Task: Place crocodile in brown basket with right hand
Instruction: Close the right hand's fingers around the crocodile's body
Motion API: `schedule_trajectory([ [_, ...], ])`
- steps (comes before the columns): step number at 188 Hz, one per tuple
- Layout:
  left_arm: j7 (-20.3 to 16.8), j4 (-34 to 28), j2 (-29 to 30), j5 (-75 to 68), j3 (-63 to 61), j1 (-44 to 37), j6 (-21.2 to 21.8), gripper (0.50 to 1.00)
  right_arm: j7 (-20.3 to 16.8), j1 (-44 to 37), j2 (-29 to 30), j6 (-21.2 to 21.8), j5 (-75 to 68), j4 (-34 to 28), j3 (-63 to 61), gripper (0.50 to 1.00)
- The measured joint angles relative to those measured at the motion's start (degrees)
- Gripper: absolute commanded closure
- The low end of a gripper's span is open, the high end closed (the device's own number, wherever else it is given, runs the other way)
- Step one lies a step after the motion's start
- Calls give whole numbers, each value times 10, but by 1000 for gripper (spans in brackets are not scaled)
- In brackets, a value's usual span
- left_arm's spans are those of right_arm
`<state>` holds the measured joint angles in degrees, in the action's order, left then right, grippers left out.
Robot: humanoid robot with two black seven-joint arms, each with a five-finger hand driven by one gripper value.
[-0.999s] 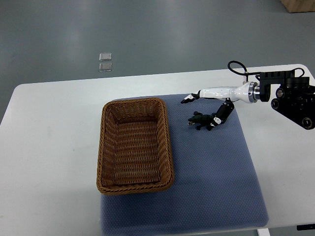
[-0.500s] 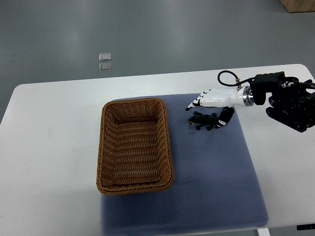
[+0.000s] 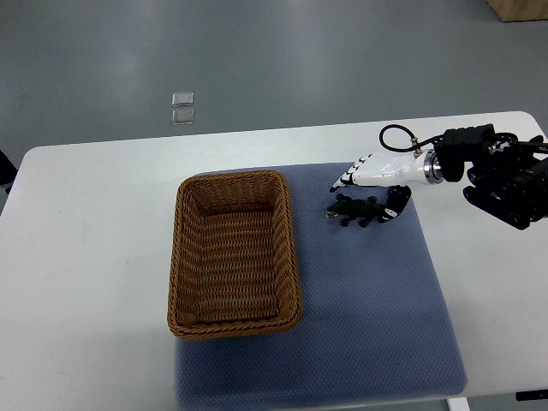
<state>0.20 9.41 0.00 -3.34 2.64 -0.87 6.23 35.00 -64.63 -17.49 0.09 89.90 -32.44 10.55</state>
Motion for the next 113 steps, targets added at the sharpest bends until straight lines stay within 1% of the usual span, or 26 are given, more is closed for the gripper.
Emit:
schedule_trajectory([
  [39,0,0,0,0,0,0,0,500,0,1,5,0,0,0,6,599],
  [45,0,0,0,0,0,0,0,500,0,1,5,0,0,0,7,607],
  [57,0,0,0,0,0,0,0,500,0,1,6,0,0,1,9,648],
  [66,0,0,0,0,0,0,0,500,0,1,6,1,0,2,10,697],
  [75,0,0,0,0,0,0,0,500,0,1,8,1,0,4,11,728],
  [76,0,0,0,0,0,0,0,500,0,1,8,1,0,4,12,742],
  [79,0,0,0,0,0,0,0,500,0,0,8,1,0,5,13,754],
  [80,0,0,0,0,0,0,0,500,0,0,9,1,0,6,13,768],
  [85,0,0,0,0,0,0,0,500,0,0,9,1,0,8,15,791],
  [89,0,0,0,0,0,0,0,500,0,0,10,1,0,10,17,824],
  [90,0,0,0,0,0,0,0,500,0,0,10,1,0,10,17,824],
  [93,0,0,0,0,0,0,0,500,0,0,11,1,0,12,19,844],
  [113,0,0,0,0,0,0,0,500,0,-1,14,1,0,17,25,899],
])
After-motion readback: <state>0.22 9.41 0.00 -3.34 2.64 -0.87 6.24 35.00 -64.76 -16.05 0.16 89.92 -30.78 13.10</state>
